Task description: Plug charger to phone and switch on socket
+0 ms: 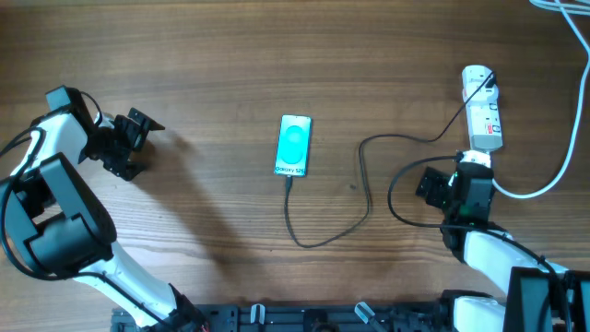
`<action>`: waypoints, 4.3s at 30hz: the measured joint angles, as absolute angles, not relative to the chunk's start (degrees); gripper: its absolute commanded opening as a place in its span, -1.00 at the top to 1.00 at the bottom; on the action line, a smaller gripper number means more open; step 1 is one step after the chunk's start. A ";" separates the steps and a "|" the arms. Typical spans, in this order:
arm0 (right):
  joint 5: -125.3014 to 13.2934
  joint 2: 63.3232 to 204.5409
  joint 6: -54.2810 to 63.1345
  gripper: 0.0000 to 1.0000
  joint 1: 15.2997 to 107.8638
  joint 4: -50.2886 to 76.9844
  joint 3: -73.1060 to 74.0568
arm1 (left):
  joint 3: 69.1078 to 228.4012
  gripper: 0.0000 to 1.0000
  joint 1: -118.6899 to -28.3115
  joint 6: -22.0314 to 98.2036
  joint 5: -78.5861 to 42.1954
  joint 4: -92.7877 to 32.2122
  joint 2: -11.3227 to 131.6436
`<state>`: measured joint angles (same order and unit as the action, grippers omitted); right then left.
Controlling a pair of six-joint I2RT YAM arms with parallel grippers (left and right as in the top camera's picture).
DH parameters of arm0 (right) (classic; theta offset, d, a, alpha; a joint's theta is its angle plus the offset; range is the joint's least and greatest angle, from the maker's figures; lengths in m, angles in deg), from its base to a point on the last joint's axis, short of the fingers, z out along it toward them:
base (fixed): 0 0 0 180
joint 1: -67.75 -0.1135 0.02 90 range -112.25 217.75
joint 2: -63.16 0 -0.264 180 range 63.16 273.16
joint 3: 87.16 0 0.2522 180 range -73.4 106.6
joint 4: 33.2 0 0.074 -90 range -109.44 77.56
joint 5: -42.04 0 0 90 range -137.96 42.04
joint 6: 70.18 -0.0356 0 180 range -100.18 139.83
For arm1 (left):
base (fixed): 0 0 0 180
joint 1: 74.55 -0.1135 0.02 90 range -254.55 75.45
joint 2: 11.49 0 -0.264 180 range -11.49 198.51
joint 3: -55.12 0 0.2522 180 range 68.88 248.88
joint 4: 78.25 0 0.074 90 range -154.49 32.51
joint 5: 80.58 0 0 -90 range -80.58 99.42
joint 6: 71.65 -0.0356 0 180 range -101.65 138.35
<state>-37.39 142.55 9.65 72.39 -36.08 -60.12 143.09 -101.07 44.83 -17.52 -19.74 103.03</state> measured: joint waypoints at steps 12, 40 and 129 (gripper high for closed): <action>-36.98 133.31 10.48 -0.99 72.39 -40.13 -68.95 | 143.09 -1.00 -101.07 44.83 -17.50 -19.74 103.03; -37.46 92.87 10.50 -0.99 74.88 -32.02 -73.00 | 143.09 -1.00 -101.07 44.83 -17.52 -19.74 103.03; -58.44 64.20 27.25 -0.99 65.18 -19.86 -73.04 | 143.09 -1.00 -101.07 44.83 -17.52 -19.72 103.03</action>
